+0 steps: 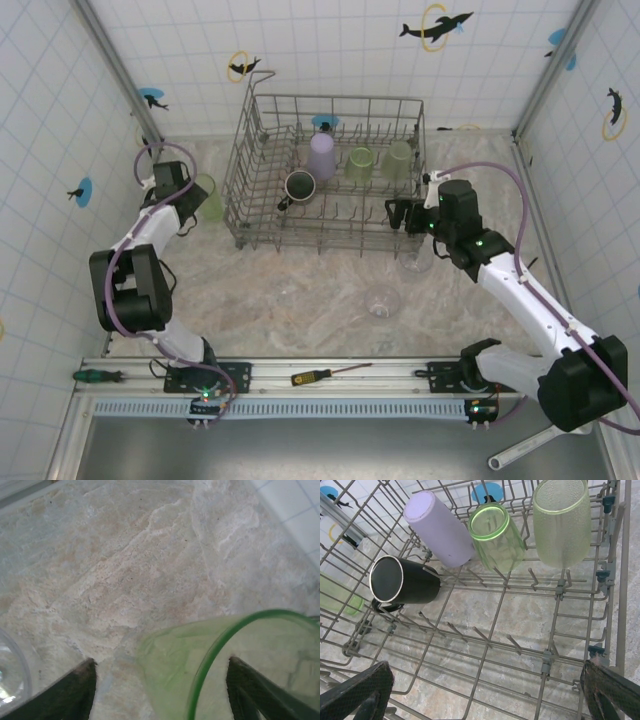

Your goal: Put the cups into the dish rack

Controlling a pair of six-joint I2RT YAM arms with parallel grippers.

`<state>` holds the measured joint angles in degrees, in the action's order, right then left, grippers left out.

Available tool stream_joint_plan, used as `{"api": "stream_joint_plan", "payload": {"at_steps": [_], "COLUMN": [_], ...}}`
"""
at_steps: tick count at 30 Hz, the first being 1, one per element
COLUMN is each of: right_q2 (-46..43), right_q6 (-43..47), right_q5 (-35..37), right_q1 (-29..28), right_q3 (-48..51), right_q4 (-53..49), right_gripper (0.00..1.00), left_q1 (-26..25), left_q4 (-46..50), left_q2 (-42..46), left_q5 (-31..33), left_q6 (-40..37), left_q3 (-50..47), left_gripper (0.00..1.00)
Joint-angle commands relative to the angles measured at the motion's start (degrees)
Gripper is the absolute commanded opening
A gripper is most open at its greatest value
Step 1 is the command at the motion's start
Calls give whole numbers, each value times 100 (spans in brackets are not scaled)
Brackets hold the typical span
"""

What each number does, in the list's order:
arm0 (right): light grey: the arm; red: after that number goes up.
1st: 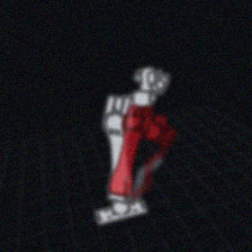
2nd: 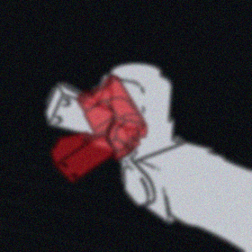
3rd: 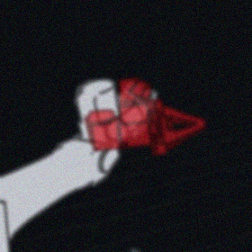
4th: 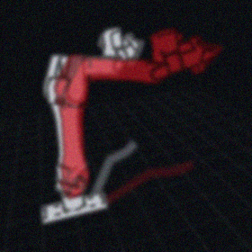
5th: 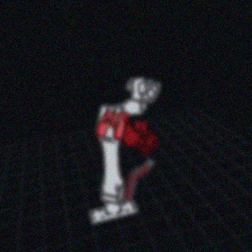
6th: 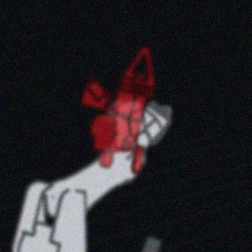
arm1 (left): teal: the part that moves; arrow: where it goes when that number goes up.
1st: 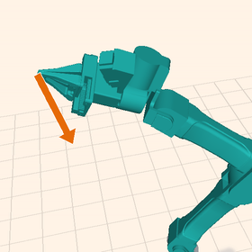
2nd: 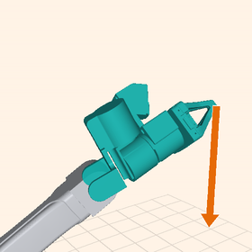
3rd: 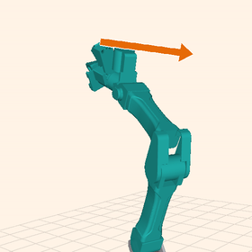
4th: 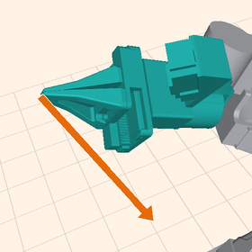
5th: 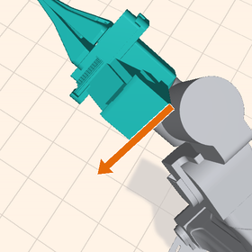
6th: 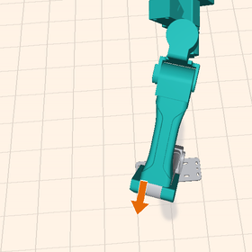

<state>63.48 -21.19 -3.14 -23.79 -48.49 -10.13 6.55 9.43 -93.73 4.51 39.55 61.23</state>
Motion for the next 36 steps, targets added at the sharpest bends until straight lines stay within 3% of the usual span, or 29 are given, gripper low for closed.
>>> {"api": "stream_joint_plan", "payload": {"at_steps": [1, 7, 13, 17, 30, 36], "right_q2": [-46, -54, -49, -29, 8, 7], "right_q6": [-36, -47, -54, -63, -27, -19], "right_q5": [56, 85, 98, 92, 76, 76], "right_q1": [-51, -84, -126, -174, -246, -258], "right_q3": [-293, -310, -319, -319, -398, -433], "right_q4": [-13, -51, -41, -16, -77, -103], "right_gripper": [100, 100, 100, 100, 100, 100], "left_q1": [66, 135, 274, 399, 532, 574], "left_q4": [-116, -78, -87, -275, -2408, -3328], "left_q2": [-49, -59, 122, 383, 1082, 1259], "left_q5": [-7, 21, -51, -453, -2279, -2749], "left_q6": [39, 42, 53, 183, 951, 1402], "left_q3": [147, 148, 23, -196, -1327, -1697], "left_gripper": [47, 0, 0, 0, 0, 0]}}
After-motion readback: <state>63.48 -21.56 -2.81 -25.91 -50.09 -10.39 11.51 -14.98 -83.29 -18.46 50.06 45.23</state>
